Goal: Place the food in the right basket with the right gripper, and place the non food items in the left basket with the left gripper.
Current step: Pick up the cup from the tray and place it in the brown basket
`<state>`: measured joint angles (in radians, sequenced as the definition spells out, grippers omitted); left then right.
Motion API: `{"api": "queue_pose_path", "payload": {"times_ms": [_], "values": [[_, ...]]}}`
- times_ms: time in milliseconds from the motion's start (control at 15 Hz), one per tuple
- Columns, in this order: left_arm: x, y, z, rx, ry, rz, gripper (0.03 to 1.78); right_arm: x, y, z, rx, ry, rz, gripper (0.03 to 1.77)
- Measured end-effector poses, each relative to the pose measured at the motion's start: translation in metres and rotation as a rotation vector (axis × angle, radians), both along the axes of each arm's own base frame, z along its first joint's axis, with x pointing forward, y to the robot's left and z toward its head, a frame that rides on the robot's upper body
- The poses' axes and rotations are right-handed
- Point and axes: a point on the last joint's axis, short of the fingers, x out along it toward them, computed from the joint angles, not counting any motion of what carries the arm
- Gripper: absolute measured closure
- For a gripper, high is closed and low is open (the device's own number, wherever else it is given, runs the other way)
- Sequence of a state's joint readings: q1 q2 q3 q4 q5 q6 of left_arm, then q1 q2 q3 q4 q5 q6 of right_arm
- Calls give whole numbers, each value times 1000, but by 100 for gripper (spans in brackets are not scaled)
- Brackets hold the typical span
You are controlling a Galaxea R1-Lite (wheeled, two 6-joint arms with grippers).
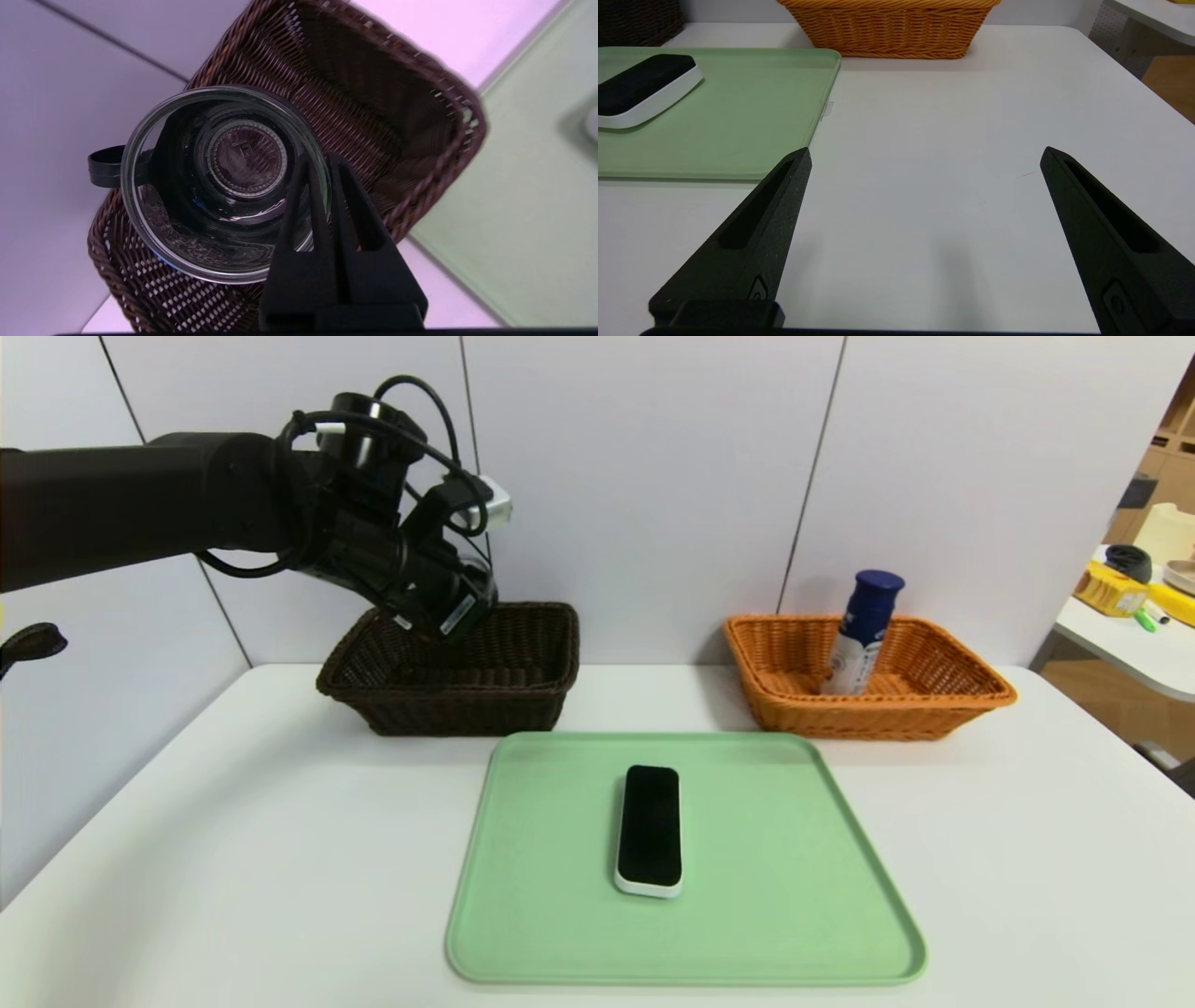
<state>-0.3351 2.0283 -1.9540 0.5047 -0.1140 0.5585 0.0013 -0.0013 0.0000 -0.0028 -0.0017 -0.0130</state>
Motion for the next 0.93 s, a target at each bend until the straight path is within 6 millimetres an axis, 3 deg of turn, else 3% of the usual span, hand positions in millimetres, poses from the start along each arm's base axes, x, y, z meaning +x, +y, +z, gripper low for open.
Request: {"api": "queue_pose_path", "payload": {"times_ms": [200,400,933], "values": [[14,23,-18,14,52,66,172,0,0,0,0,0,0,11],[26,33,-33,18,90,100,172,0,0,0,0,0,0,10],[43,35,-61,32,151,116,172,0,0,0,0,0,0,10]]}}
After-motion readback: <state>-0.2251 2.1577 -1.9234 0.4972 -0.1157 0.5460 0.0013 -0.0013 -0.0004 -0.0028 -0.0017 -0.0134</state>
